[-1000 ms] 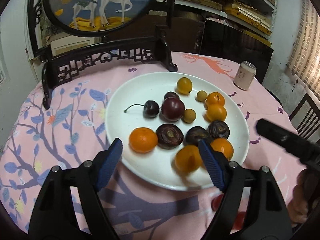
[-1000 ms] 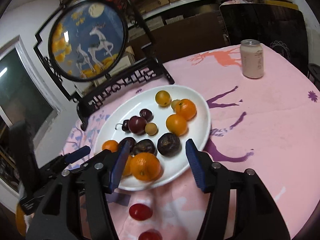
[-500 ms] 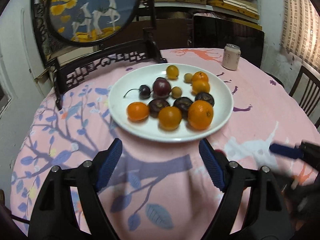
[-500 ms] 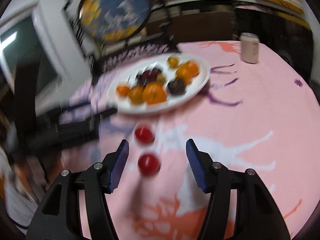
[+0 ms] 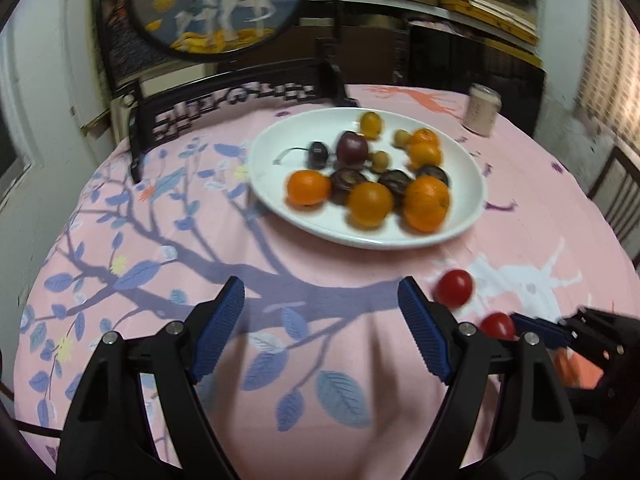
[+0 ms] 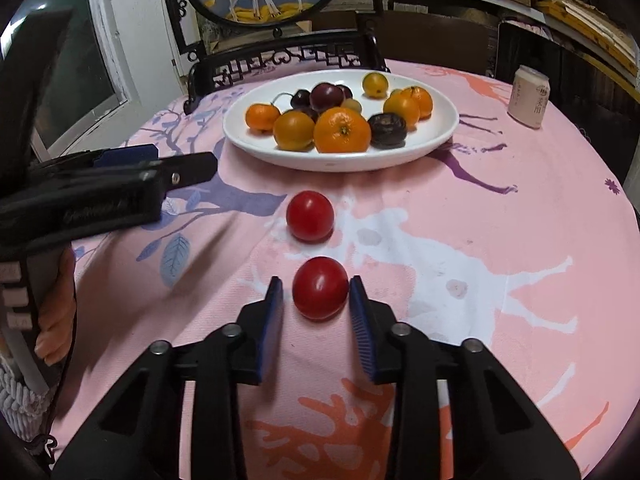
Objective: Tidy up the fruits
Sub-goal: 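Grasp a red tomato with the left tool while the right tool grasps another red tomato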
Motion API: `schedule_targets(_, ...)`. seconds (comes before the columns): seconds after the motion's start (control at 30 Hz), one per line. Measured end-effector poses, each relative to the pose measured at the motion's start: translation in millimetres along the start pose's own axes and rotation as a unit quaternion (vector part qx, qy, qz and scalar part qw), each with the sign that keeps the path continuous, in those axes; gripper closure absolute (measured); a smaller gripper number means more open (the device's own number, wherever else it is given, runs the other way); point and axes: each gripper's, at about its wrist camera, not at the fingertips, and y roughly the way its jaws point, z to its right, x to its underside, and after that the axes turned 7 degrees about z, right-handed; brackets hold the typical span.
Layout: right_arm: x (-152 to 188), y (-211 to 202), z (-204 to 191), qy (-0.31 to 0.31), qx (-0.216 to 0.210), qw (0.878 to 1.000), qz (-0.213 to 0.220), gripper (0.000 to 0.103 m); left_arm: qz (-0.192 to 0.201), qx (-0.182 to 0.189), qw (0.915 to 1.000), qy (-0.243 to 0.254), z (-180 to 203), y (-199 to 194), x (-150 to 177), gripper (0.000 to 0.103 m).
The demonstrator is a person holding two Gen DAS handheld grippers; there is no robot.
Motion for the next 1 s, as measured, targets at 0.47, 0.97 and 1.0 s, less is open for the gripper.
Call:
schedule_targets(0.47,-23,-41,84,0.148,0.035,0.987,0.052,0.074,-0.001,0.045,0.9955,0.083,76,18,2,0.026)
schedule_targets(0.97,-16,-25,86,0.157,0.040,0.986,0.024,0.075,-0.045,0.086,0.9894,0.107,89,51,10,0.067)
schedule_targets(1.0,-16,-26,86,0.157,0.042,0.986,0.025,0.075,-0.044,0.089,0.9896,0.104,88,50,9,0.073)
